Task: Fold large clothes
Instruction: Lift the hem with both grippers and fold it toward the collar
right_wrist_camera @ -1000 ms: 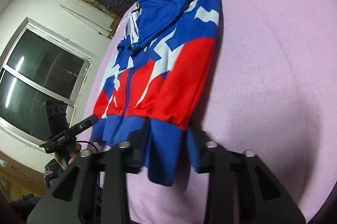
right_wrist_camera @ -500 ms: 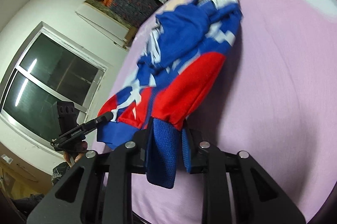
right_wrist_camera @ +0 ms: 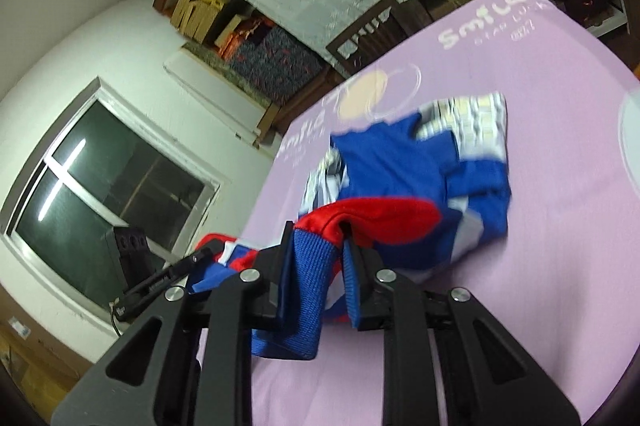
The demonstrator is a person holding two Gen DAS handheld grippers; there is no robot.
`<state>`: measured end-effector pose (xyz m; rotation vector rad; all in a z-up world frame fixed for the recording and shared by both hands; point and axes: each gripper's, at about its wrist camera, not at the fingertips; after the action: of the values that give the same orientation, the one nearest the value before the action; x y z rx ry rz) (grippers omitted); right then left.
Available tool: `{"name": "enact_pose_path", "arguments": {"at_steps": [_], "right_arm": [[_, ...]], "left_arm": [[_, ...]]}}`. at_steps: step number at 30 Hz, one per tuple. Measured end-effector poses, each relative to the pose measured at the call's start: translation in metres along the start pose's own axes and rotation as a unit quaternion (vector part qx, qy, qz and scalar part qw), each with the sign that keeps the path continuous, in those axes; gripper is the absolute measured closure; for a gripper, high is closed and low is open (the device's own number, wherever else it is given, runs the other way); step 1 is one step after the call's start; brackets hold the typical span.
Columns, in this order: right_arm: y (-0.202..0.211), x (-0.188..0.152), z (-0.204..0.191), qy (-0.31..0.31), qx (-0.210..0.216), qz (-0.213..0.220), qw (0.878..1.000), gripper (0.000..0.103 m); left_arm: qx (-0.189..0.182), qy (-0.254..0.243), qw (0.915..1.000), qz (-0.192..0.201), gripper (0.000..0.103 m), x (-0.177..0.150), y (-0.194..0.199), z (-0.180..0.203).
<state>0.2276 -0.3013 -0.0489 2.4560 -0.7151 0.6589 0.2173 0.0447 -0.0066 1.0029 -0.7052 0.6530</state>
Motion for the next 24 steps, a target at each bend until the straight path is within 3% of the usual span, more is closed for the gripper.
{"name": "enact_pose_path", "arguments": {"at_steps": [12,19,24], "right_arm": [[-0.098,0.087,0.077,-0.087,-0.038,0.036,0.995,0.082],[-0.163,0.092,0.136,-0.132,-0.077,0.01,0.988,0.082],[-0.185,0.082,0.161,-0.134,-0.102,-0.015,0.986,0.083]], "left_arm": [[0.059,0.013,0.9982,0.004,0.09,0.052,-0.097,-0.038],[0.116,-0.004,0.9926,-0.036,0.09,0.033,-0.173,-0.073],[0.108,0.002,0.9929,-0.05,0.087,0.021,-0.192,-0.088]]}}
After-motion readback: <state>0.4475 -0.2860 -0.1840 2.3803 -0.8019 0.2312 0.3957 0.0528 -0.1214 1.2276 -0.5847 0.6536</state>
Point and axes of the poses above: each gripper's, at about its wrist camera, not at the fingertips, and y roughly against the way its jaws point, z to its right, x to its top, and after that the axes turned 5 degrees about z, right-handed
